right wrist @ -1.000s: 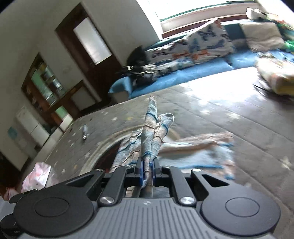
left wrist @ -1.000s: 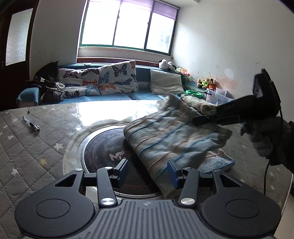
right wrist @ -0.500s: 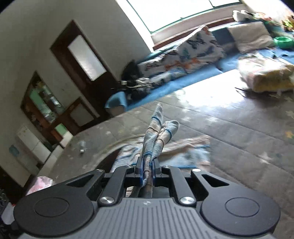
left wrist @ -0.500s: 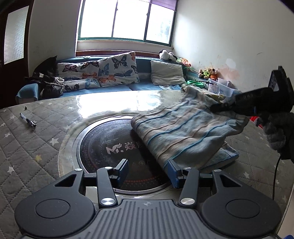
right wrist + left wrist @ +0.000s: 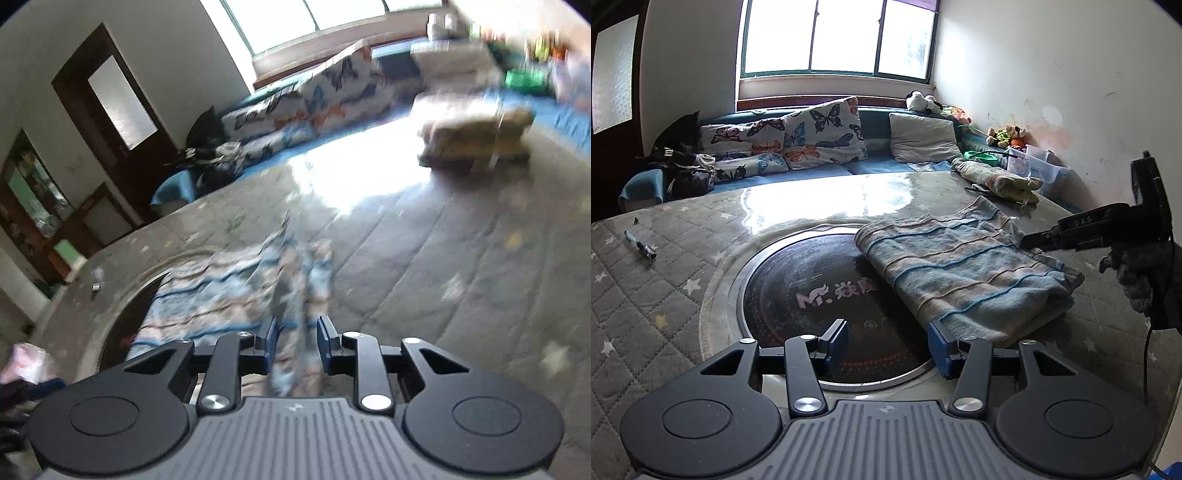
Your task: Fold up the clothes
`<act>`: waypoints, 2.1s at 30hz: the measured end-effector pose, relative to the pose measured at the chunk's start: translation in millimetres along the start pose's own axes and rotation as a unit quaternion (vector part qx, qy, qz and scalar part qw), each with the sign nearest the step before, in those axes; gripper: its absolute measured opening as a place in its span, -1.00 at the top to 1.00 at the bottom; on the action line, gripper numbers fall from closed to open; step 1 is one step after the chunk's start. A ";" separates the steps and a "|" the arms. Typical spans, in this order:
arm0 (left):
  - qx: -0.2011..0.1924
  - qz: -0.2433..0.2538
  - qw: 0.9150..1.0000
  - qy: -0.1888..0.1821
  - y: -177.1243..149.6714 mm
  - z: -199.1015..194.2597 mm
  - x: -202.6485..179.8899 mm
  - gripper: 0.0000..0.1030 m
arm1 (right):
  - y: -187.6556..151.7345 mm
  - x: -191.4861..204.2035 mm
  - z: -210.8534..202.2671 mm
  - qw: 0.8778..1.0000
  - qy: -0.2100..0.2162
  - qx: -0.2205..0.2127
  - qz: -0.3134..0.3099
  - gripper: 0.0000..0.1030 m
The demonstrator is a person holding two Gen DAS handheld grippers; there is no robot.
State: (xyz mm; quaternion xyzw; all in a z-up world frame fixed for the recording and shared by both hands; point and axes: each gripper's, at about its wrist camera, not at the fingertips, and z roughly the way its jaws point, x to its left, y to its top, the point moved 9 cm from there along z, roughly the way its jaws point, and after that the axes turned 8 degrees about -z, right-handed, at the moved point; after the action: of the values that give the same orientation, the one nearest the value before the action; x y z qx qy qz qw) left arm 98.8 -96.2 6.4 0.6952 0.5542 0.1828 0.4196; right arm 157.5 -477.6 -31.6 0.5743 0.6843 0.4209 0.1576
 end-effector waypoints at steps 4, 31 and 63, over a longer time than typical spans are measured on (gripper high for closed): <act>-0.006 0.016 1.000 -0.015 9.5 8.4 -18.2 0.01 | 1.5 9.8 -13.1 0.999 -0.006 -0.019 -0.029 0.54; -0.006 0.130 0.991 -0.044 -21.1 40.3 -78.4 0.08 | -51.7 26.8 -26.1 0.998 0.028 0.009 -0.064 0.54; 0.017 0.135 0.985 0.104 -46.7 46.1 -27.4 0.93 | -60.6 53.0 -37.3 0.994 0.028 -0.006 -0.109 0.52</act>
State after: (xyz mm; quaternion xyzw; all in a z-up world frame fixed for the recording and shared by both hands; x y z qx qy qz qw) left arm 94.5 -137.5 -51.3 0.7477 0.4990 0.3000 0.3192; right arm 76.5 -442.8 -41.1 0.4834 0.7444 0.4213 0.1863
